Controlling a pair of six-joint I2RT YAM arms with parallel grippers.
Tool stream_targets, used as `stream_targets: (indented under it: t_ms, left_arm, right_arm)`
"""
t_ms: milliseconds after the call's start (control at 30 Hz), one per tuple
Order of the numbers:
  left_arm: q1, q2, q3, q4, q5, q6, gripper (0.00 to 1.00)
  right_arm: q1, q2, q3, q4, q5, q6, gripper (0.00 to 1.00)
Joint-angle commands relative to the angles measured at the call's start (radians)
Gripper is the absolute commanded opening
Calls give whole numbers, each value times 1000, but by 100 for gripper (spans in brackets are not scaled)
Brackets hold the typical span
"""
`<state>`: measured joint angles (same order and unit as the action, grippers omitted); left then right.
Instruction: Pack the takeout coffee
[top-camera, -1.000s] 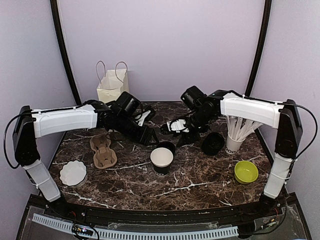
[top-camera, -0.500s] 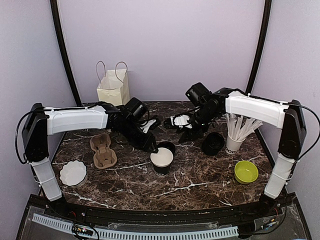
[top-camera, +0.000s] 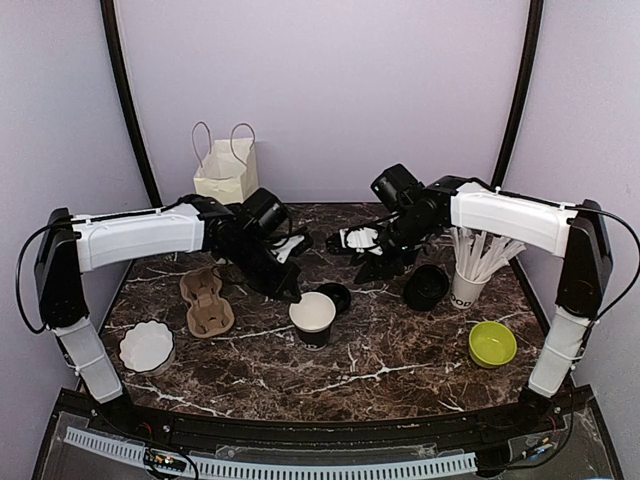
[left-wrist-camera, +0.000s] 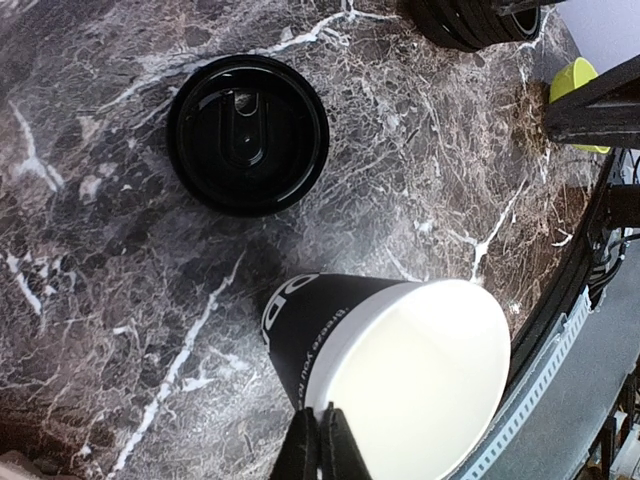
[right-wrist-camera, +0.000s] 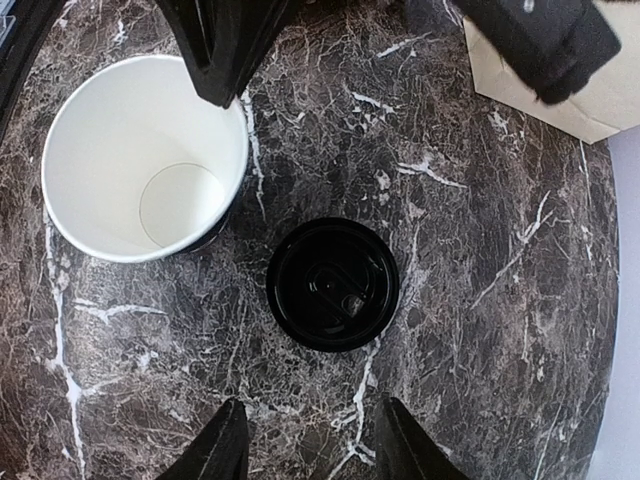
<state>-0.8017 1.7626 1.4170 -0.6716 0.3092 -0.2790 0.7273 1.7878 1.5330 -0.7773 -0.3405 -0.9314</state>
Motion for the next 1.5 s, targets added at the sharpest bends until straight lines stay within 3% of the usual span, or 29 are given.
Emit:
stream_targets:
  t_ms: [0, 200, 667, 867, 1067, 1300, 1467]
  left_arm:
    - [-4, -119, -36, -58, -57, 5, 0]
    - [-3, -171, -61, -115, -92, -9, 0]
    - [36, -238, -182, -79, -84, -11, 1]
    - [45, -227, -181, -74, -82, 4, 15]
    - [47, -253, -177, -74, -112, 17, 40]
    - [47, -309, -149, -55, -183, 29, 43]
    - [50, -357, -143, -37, -249, 31, 53]
  right_arm:
    - [3, 13, -8, 35, -34, 20, 43]
    - [20, 38, -38, 69, -108, 30, 42]
    - [90, 219, -17, 112, 94, -80, 43]
    - [90, 277, 14, 115, 136, -87, 43]
    - [90, 315, 41, 141, 160, -73, 43]
    - [92, 353, 70, 120, 167, -94, 33]
    - [96, 377, 89, 84, 170, -106, 26]
